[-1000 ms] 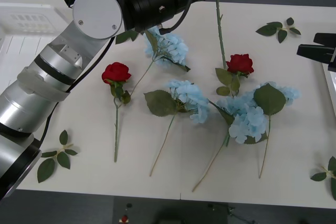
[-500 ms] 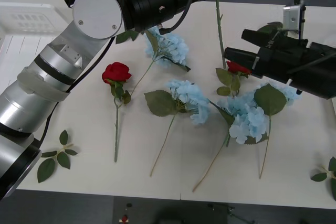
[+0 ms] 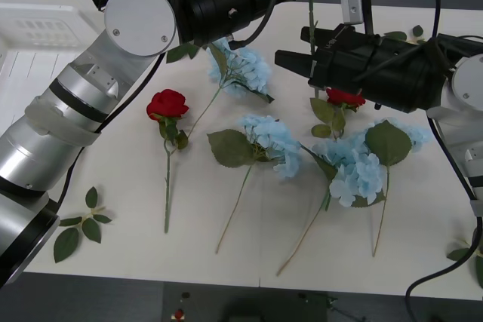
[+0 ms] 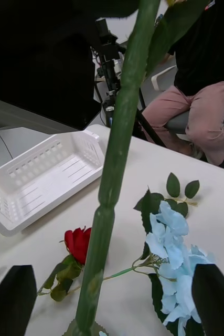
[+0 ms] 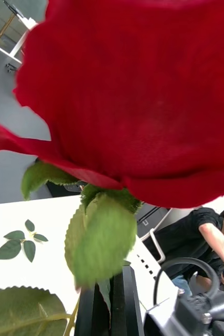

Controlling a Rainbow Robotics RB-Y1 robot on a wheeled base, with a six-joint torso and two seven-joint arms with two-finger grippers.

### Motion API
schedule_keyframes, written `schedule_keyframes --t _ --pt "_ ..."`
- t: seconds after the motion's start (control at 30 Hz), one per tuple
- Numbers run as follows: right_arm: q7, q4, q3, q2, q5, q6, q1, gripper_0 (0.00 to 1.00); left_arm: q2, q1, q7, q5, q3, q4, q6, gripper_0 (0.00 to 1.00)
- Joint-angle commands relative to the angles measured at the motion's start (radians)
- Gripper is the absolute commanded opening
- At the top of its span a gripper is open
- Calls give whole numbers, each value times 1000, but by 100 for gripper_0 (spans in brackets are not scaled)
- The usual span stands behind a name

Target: Put the red flowers into the right box and the blue flowers into the left box

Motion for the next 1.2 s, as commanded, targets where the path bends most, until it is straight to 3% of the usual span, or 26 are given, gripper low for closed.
schedule_keyframes --t 0.03,0.13,0.43,0.47,0.5,0.53,0.93,1.1,1.17,1.2 --pt "23 28 -1 33 17 2 -60 29 19 -36 31 0 9 -16 -7 0" --pt "22 49 9 35 17 1 -72 2 19 -36 31 0 9 -16 -7 0" --pt "17 51 12 32 19 -1 -74 0 19 -36 31 0 9 -16 -7 1" --pt "17 51 12 32 19 -1 -75 0 19 -36 31 0 9 -16 -7 29" --pt "16 51 12 32 19 -1 -74 0 19 -36 31 0 9 -16 -7 88" --pt "16 51 12 30 19 -1 -74 0 19 -36 31 0 9 -16 -7 100" --pt "-26 51 12 -9 34 -1 -74 0 19 -36 31 0 9 -16 -7 100" --pt "-195 52 31 -171 33 1 -74 0 19 -36 31 0 9 -16 -7 100" --pt "-325 77 32 -287 5 28 -72 0 19 -36 31 0 9 -16 -7 100" --pt "-360 85 32 -319 -7 41 -74 0 5 3 31 1 -5 1 -11 100"
